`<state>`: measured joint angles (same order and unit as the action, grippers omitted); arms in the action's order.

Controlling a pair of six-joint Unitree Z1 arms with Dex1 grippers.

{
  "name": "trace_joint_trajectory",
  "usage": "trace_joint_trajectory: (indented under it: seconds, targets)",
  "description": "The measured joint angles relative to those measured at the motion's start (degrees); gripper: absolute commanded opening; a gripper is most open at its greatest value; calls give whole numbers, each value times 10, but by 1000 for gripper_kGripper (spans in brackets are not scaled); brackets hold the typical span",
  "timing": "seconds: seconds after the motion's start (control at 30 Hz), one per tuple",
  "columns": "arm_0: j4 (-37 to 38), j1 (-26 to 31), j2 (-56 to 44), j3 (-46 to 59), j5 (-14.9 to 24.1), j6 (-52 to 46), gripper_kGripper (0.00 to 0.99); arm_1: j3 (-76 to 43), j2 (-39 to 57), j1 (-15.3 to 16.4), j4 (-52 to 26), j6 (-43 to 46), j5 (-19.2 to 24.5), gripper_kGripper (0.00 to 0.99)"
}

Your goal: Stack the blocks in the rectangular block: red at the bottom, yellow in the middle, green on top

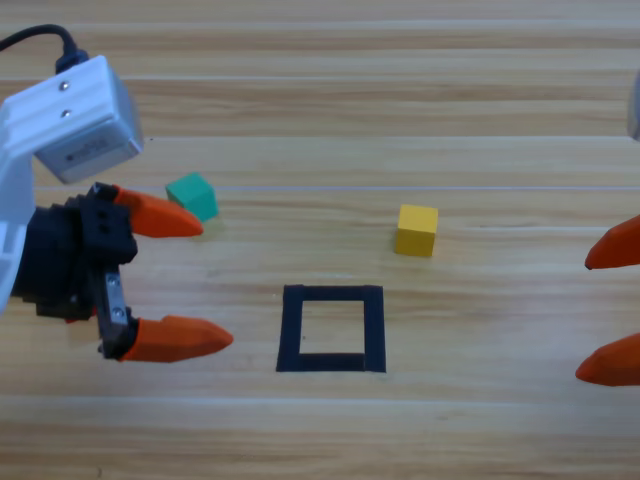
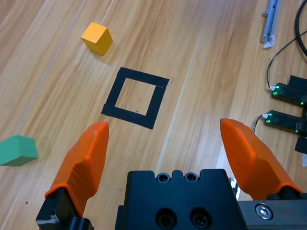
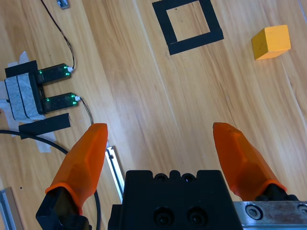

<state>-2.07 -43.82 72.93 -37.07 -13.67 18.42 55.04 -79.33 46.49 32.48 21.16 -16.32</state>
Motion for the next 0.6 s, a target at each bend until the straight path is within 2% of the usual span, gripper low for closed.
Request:
trace_joint_trajectory:
  seconds: [0.3, 0.43, 0.5, 0.6]
  targets:
    - [0, 0, 0, 0, 16, -5, 990, 0, 0, 1, 0, -1, 11, 966]
    - [0, 0, 0, 0, 21, -6, 990, 0, 0, 1, -1, -49, 24, 966]
    - [0, 0, 0, 0, 21, -6, 990, 0, 1, 1, -9, -90, 53, 966]
    - [0, 0, 0, 0, 22, -6, 990, -7, 2, 1, -78, -218, 154, 966]
